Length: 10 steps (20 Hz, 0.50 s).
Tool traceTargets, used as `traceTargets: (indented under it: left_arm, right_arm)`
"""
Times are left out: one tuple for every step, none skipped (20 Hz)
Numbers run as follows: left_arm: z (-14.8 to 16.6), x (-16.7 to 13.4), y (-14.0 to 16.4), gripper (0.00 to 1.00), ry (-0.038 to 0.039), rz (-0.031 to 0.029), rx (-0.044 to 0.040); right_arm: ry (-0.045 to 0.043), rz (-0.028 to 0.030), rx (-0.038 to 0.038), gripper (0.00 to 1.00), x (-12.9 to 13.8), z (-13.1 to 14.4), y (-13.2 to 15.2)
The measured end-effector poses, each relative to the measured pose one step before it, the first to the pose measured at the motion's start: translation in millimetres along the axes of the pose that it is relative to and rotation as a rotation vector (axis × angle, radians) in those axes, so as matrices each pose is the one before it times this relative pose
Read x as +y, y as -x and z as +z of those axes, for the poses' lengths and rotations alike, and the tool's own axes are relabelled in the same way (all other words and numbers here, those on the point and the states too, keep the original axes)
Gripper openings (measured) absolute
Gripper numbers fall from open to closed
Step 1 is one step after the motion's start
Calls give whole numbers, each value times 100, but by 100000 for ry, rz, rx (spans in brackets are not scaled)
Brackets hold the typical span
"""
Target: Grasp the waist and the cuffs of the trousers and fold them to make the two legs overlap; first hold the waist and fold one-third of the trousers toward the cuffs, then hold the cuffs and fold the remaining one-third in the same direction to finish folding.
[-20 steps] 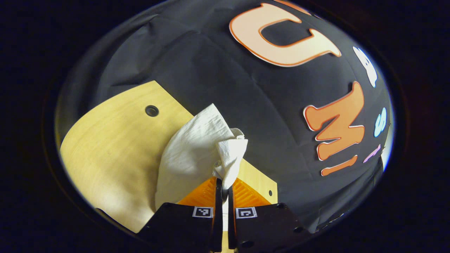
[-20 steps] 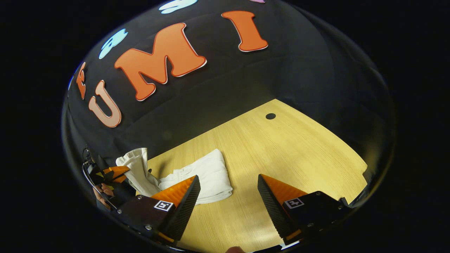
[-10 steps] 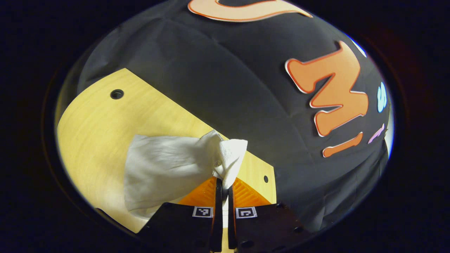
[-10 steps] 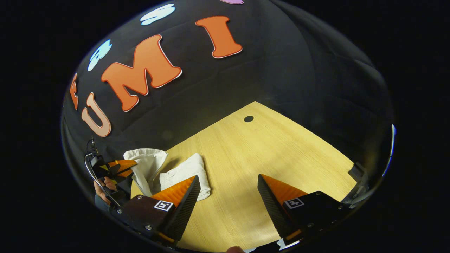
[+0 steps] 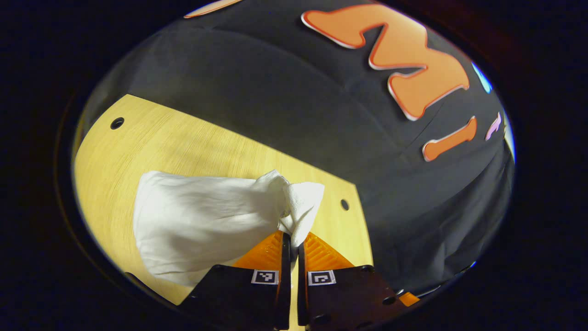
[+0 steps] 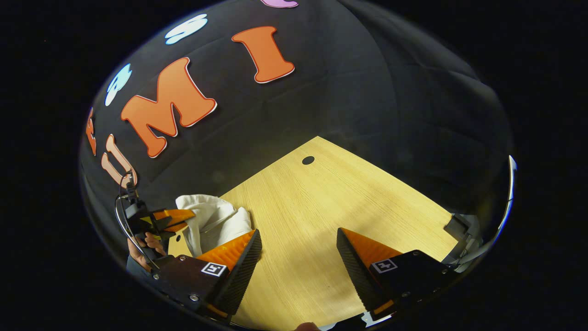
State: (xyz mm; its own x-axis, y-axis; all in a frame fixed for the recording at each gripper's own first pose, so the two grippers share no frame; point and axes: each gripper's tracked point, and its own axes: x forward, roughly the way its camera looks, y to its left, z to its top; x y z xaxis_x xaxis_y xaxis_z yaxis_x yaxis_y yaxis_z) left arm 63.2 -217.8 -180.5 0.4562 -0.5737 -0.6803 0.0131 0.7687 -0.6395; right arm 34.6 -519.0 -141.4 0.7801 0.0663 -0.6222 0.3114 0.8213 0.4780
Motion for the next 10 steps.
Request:
traceTargets:
  left_arm:
    - [-2078,-681,-255,12,-43,-387,4906]
    - [-1909,-451,-302,16,-193,-392,4869]
    - [-1674,-101,489,18,-1481,69,3299]
    - [-441,668,580,30,-2571,1633,1030]
    - [-445,-67,374,30,-2281,239,-233]
    - [-614,-372,320,44,-788,1904,-1579]
    - [-894,156,488,59,96,2373,-2254]
    - [-166,234,1139,73,885,899,-2581]
    - [-80,312,1372,87,1173,862,-2784]
    - [33,452,1022,93,965,1063,-2597]
  right_arm:
    - [686,1383,333,99,152,7,-81]
    - [753,1237,617,99,103,48,-75]
    - [1211,2029,708,98,262,-87,-178]
    - [1455,1494,1061,98,105,-132,-125]
    - [1842,2371,670,98,378,90,-209]
    - [1748,2234,579,98,377,71,-134]
    - [1282,2136,858,98,302,7,-214]
    - [1396,2605,494,99,386,82,-136]
    - [1811,2080,229,99,373,93,-156]
    - [2372,2073,124,99,393,-23,-115]
